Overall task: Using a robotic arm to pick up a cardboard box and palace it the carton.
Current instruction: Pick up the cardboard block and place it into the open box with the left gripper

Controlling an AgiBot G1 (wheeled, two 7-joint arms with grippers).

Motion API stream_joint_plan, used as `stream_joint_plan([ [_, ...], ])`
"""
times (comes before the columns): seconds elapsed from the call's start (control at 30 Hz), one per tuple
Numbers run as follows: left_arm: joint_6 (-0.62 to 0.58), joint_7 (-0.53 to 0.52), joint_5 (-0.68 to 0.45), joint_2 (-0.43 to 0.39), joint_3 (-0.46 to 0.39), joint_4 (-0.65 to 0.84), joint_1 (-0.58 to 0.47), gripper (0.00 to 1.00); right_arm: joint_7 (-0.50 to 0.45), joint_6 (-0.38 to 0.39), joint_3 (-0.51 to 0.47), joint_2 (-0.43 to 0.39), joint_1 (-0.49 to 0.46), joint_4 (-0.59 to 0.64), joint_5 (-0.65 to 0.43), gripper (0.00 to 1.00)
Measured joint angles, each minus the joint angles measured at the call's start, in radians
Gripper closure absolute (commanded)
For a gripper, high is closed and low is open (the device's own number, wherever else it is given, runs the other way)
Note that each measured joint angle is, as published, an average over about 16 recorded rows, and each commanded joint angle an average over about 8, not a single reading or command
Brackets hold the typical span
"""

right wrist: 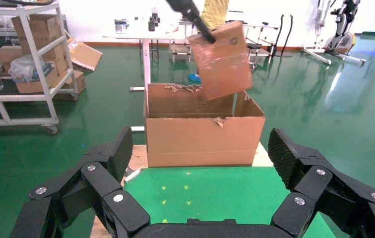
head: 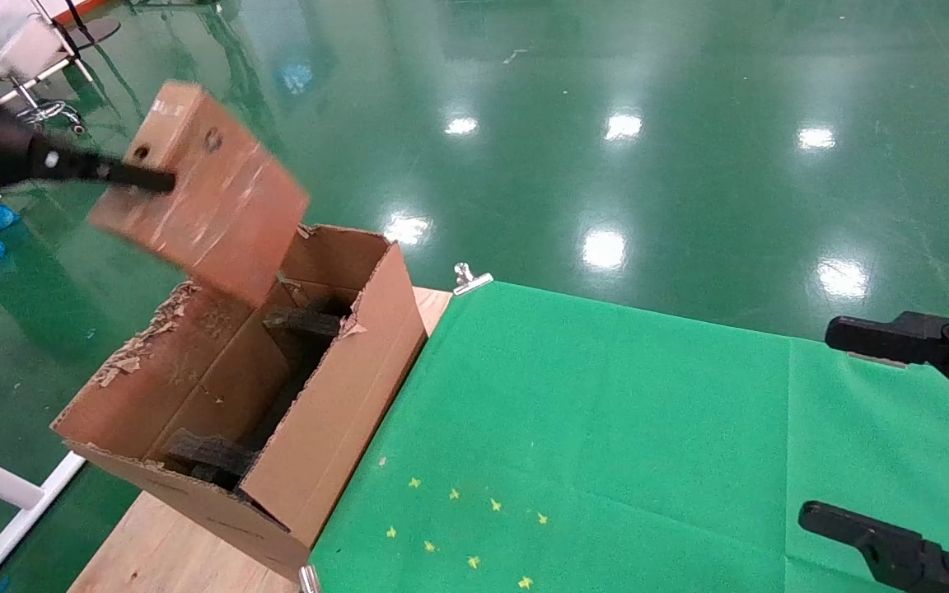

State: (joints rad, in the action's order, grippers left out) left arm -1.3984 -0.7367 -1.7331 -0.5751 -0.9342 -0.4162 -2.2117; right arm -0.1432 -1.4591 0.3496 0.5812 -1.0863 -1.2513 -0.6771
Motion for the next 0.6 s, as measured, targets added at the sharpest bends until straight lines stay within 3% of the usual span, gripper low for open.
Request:
stream_joint_plan([
  [0.27,0.101,0.143,-0.053,-0.011,-0.023,0.185,0.023,1.00,0.000,0.000,0.000,0.000,0.000,0.000,0.000,0.00],
  [0.6,0.151,0.226,-0.049,-0.031,-0.022,0.310,0.068,1.00,0.000,0.000,0.000,0.000,0.000,0.000,0.000,0.00],
])
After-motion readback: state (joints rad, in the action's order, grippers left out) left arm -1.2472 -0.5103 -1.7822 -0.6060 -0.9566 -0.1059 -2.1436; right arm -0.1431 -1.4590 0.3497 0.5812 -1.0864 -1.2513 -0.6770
